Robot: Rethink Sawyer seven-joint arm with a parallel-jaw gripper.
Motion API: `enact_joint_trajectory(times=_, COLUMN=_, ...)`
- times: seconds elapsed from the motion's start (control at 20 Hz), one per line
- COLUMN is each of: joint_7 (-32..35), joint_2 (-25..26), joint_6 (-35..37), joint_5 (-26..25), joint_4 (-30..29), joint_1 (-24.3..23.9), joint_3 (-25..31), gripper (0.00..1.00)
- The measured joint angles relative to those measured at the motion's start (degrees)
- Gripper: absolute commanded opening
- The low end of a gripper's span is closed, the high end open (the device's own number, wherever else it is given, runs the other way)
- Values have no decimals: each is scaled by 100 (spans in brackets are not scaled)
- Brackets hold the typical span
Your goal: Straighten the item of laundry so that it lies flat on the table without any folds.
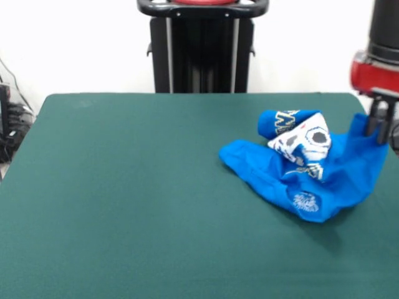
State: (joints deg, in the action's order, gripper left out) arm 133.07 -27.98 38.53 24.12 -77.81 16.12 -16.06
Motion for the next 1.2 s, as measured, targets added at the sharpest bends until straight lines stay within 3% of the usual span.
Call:
enact_joint_trajectory(times=0.35, joint_7=858, joint_2=272, joint_6=19, joint_5=264, joint_4=444, joint_1=183, joint_3=-23, gripper=0)
enact_joint_trajectory(times=0.65, joint_7=1094, joint_2=423, joint_6=20, joint_5=352, joint_4=558, joint_1=184, joint_3=-24, gripper=0)
enact_joint_trajectory(times=0.7, joint_7=1094, joint_2=457, joint_6=20, joint_5=353, joint_4=573, joint_1=184, joint_3=-25, gripper=100)
enact_joint_trajectory(times=1.2, joint_7=1094, joint_2=489, joint_6=20, joint_5=368, joint_4=572, joint_1=184, joint_3=-70, gripper=100)
